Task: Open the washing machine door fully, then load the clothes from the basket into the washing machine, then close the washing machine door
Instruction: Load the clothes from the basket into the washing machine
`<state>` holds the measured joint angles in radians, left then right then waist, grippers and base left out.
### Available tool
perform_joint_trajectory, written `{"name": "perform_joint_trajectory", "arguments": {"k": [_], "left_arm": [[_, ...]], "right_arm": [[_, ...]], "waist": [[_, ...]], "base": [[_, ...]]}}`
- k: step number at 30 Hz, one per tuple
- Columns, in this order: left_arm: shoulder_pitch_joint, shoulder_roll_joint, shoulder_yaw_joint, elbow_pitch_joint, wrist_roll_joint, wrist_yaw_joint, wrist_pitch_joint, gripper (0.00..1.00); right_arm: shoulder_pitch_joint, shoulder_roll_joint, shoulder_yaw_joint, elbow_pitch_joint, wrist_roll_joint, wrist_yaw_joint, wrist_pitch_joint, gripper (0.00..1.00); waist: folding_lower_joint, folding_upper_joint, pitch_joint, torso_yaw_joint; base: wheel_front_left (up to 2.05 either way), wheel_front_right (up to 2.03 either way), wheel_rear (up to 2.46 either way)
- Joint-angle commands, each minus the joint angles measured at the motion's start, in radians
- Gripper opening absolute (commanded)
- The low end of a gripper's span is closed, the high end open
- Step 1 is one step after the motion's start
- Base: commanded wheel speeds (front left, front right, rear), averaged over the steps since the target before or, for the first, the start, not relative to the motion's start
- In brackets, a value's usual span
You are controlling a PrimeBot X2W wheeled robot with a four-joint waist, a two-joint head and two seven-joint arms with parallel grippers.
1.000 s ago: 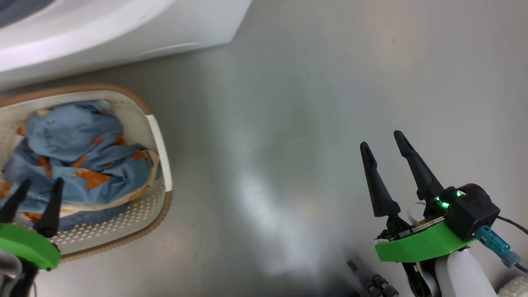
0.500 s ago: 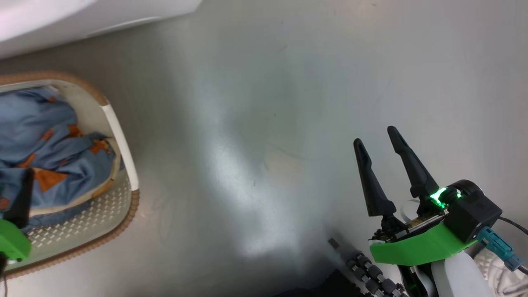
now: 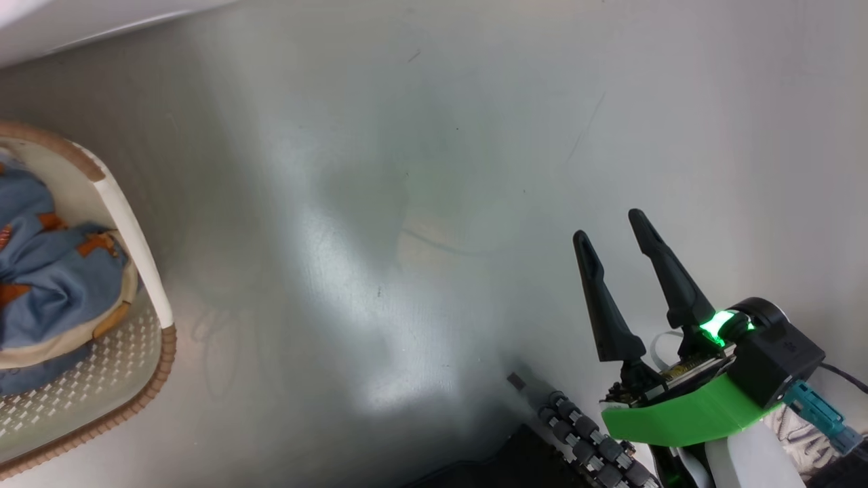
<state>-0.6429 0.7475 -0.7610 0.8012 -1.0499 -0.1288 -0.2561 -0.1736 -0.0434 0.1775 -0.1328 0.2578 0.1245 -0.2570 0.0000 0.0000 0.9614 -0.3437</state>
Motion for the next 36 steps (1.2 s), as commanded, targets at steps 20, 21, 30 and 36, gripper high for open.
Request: {"name": "perform_joint_trajectory", "arguments": {"k": [20, 21, 30, 36], "left_arm": [[-0.056, 0.027, -0.107, 0.036, -0.123, -0.002, 0.006, 0.0], [-0.053, 0.023, -0.108, 0.031, -0.126, -0.002, 0.002, 0.0], [-0.009, -0.018, -0.005, -0.05, -0.048, -0.002, -0.005, 0.0], [0.044, -0.069, 0.115, -0.094, 0.046, -0.002, -0.005, 0.0]], "right_arm": [[0.029, -0.007, 0.01, -0.009, 0.025, 0.006, -0.005, 1.0], [0.027, -0.007, 0.008, -0.006, 0.023, 0.006, -0.005, 1.0], [0.002, -0.007, -0.01, 0.015, 0.006, 0.006, -0.005, 1.0], [-0.014, -0.007, -0.013, 0.037, -0.009, 0.006, -0.005, 1.0]], "waist": [[0.0, 0.0, -0.051, 0.014], [0.0, 0.0, -0.061, 0.019], [0.0, 0.0, -0.142, 0.076], [0.0, 0.0, -0.2, 0.108]], "base": [[0.0, 0.0, 0.0], [0.0, 0.0, 0.0], [0.0, 0.0, 0.0], [0.0, 0.0, 0.0]]}}
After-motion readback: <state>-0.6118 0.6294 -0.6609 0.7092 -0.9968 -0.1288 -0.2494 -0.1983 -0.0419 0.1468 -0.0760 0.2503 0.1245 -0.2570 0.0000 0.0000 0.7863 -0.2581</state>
